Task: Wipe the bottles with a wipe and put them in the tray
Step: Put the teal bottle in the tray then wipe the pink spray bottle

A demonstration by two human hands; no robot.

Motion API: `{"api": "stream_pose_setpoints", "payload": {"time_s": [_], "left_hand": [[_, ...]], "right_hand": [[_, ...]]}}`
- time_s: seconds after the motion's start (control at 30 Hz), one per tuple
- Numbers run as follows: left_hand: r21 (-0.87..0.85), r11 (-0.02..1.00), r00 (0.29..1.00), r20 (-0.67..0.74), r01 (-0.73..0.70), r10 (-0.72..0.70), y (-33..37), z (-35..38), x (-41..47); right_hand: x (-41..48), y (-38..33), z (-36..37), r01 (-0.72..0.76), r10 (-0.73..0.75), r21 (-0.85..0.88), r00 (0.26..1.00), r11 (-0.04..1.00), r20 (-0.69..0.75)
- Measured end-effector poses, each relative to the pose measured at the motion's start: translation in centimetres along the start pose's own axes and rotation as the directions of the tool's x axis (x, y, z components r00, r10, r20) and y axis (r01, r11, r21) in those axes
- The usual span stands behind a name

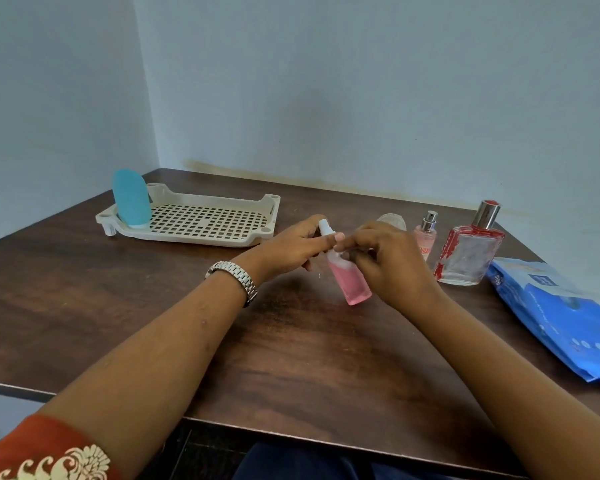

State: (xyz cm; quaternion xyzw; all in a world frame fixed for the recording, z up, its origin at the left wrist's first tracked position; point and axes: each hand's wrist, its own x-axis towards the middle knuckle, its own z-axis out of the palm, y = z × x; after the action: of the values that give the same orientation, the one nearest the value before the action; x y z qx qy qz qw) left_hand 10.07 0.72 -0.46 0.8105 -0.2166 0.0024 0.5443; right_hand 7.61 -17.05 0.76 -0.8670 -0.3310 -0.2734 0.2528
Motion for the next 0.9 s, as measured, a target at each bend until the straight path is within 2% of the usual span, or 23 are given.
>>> {"api": "stream_pose_setpoints", "payload": {"time_s": [0.13, 0.23, 0.37, 0.63, 0.73, 0.9], "left_hand": [[-0.012, 1.000, 0.999, 0.026, 0.023, -0.023, 0.0, 0.5, 0.1], [-0.113, 0.991, 0.994, 0.091, 0.074, -0.064, 0.0, 0.6, 0.1], [-0.261, 0.961, 0.987, 0.155, 0.089, -0.050, 0.0, 0.5, 0.0], [-0.179, 0.984, 0.995, 0.102, 0.002, 0.016, 0.0, 0.7, 0.3], [-0.136, 0.990, 0.997, 0.050, -0.044, 0.051, -0.1, 1.0, 0.5], [-0.084, 0.994, 0.997, -0.008, -0.076, 0.076, -0.2, 1.2, 0.6]], "right_hand": [[-1.5, 0.4, -0.3, -0.013, 0.013, 0.026, 1.000, 1.000, -0.011], [-2.7, 0.6, -0.8, -0.015, 0.015, 0.048, 1.000, 0.999, -0.009], [-3.3, 1.0, -1.0, -0.074, 0.079, 0.104, 0.996, 0.992, -0.045], [-2.3, 0.5, -0.6, -0.069, 0.093, 0.171, 0.986, 0.983, -0.137], [-1.8, 0.0, -0.5, -0.019, 0.039, 0.112, 0.983, 0.994, -0.180], [-2.9, 0.0, -0.9, 0.061, -0.061, 0.002, 0.996, 0.998, -0.061]]}}
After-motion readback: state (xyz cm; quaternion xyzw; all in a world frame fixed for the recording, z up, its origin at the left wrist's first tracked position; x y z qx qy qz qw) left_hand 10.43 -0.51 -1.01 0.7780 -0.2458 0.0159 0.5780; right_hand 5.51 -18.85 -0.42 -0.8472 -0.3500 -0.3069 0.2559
